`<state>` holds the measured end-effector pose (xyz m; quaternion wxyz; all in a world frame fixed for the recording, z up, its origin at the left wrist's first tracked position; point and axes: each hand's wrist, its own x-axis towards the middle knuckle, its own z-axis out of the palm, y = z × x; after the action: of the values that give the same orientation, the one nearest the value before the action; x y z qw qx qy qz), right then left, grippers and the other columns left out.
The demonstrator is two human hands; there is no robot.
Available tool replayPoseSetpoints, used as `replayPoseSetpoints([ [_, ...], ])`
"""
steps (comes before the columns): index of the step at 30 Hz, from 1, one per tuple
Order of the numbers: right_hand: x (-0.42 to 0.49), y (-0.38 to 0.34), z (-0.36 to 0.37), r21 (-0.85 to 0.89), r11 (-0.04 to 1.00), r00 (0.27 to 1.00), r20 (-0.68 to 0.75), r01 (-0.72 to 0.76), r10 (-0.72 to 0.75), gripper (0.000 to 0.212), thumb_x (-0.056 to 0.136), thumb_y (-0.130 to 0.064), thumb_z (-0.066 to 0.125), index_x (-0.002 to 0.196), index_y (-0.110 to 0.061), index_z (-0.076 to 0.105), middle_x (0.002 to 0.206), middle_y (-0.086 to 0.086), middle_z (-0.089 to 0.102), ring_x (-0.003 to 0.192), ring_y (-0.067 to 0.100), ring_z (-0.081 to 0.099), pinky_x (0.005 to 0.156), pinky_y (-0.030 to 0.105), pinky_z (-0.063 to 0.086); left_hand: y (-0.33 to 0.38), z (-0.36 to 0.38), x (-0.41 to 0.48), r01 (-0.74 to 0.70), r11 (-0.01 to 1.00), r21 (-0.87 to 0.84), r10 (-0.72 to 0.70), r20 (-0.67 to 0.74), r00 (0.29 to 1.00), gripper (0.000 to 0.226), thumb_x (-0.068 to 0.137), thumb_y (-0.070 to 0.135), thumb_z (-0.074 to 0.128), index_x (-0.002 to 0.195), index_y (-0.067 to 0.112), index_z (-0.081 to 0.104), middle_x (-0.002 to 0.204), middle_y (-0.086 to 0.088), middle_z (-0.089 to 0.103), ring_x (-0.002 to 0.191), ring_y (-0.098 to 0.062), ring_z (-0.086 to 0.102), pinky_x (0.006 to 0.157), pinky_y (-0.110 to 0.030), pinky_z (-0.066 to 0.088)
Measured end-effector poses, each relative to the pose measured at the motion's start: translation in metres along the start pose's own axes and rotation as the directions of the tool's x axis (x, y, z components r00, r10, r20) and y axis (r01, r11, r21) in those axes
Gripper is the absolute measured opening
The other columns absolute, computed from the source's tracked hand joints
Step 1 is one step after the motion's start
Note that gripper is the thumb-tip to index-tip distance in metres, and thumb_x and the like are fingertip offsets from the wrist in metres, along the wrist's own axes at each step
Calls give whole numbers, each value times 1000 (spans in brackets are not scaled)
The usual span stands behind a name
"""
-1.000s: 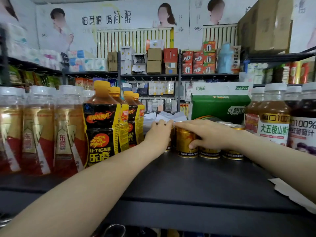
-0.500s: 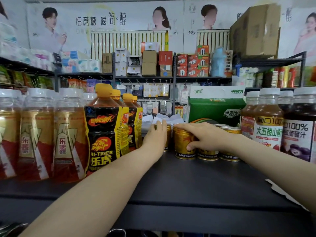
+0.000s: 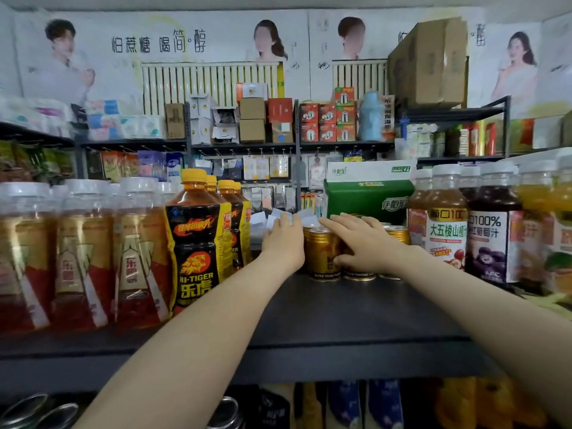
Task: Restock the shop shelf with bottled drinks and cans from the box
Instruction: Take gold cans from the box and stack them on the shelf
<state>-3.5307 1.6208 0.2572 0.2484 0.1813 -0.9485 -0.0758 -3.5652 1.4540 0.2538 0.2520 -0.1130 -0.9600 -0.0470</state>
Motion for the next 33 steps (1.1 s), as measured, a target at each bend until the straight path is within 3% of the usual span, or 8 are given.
replayPoseSetpoints([
  [4,-25,-20,-10,35,999,999,-47,-22,24,78,92,-36,55,152,-28,6,159,-1,13,146,19,12,116,43,12,3,-21,-36,-22,999,26,24,-58,998,82,87,12,62,151,9,12,156,-17,16,141,-34,23,113,-45,29],
  [8,-48,-46,-28,139,990,994,-103,-9,23,70,93,-32,53,151,-23,15,154,3,24,140,25,25,112,42,21,10,-42,-93,-38,999,-38,33,-133,991,70,89,18,62,147,9,24,149,-14,30,135,-31,34,108,-39,35],
  [11,-71,-69,-37,251,966,980,-199,59,-8,65,90,-29,56,147,-20,26,149,6,32,135,27,32,108,44,27,20,-56,-146,-52,987,-149,17,-226,974,62,89,22,60,143,10,32,142,-11,38,129,-29,40,105,-39,39],
  [14,-98,-99,-44,348,922,958,-280,167,-68,60,89,-23,57,143,-16,34,142,8,41,128,29,39,103,43,34,21,-67,-207,-37,978,-206,-26,-295,955,62,90,23,58,145,9,32,146,-11,36,133,-28,36,107,-36,35],
  [18,-139,-154,-42,458,833,925,-345,311,-155,56,91,-20,56,143,-12,36,139,8,44,126,28,41,100,43,34,-5,-72,-297,131,975,-181,-176,-266,948,65,94,29,55,150,12,25,155,-6,26,142,-21,24,112,-29,25],
  [24,-203,-275,-7,632,601,870,-316,490,-379,54,94,-21,55,143,-14,37,140,4,43,131,23,38,107,40,35,-64,-52,-458,431,900,-61,-435,-166,885,58,95,28,55,147,15,33,150,-3,34,136,-19,33,107,-23,29],
  [27,-231,-343,20,685,497,810,-242,532,-534,54,95,-23,52,145,-16,32,145,1,38,134,19,34,110,35,31,-95,-39,-540,578,816,6,-576,-84,813,56,95,27,55,146,15,35,150,-5,35,136,-22,36,106,-28,34],
  [33,-258,-487,56,769,348,655,-120,537,-746,54,97,-25,49,147,-22,28,147,-4,34,136,17,31,109,35,33,-159,-26,-671,799,592,103,-804,4,595,54,93,26,55,144,15,38,149,-10,36,135,-27,39,108,-34,34],
])
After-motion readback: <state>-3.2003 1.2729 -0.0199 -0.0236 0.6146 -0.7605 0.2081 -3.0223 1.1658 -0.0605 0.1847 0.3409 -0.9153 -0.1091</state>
